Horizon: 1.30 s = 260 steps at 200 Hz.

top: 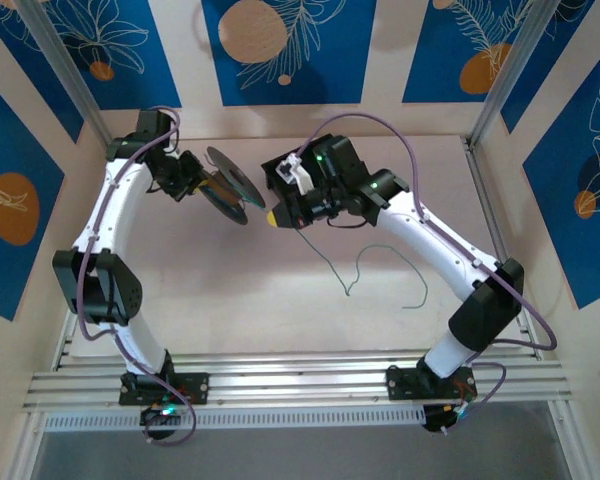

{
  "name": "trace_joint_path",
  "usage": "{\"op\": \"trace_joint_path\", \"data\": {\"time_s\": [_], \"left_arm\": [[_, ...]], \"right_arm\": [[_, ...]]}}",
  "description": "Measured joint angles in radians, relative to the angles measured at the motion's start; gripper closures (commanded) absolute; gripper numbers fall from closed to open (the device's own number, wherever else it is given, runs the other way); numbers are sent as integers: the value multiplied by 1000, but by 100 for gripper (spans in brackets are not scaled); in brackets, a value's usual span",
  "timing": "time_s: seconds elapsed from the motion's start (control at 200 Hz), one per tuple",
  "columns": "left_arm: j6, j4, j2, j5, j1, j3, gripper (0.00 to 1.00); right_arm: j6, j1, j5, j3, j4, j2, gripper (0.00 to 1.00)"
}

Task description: Wrap the cables

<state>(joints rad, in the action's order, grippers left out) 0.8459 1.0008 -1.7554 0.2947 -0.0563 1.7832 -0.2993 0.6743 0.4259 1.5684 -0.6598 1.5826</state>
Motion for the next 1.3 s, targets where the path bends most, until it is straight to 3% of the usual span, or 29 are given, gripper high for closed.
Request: {"op": "trace_joint_path", "data": {"time_s": [0.385, 0.72, 1.301], "left_arm": [[29, -32, 81, 272, 112, -25, 100], [31, -143, 100, 458, 182, -31, 100], [-98, -174, 151, 548, 189, -79, 100]], "right_arm": [[179, -29, -123, -320, 268, -103, 100], [296, -67, -239, -377, 426, -77, 100], [256, -172, -218, -346, 518, 42, 100]]}}
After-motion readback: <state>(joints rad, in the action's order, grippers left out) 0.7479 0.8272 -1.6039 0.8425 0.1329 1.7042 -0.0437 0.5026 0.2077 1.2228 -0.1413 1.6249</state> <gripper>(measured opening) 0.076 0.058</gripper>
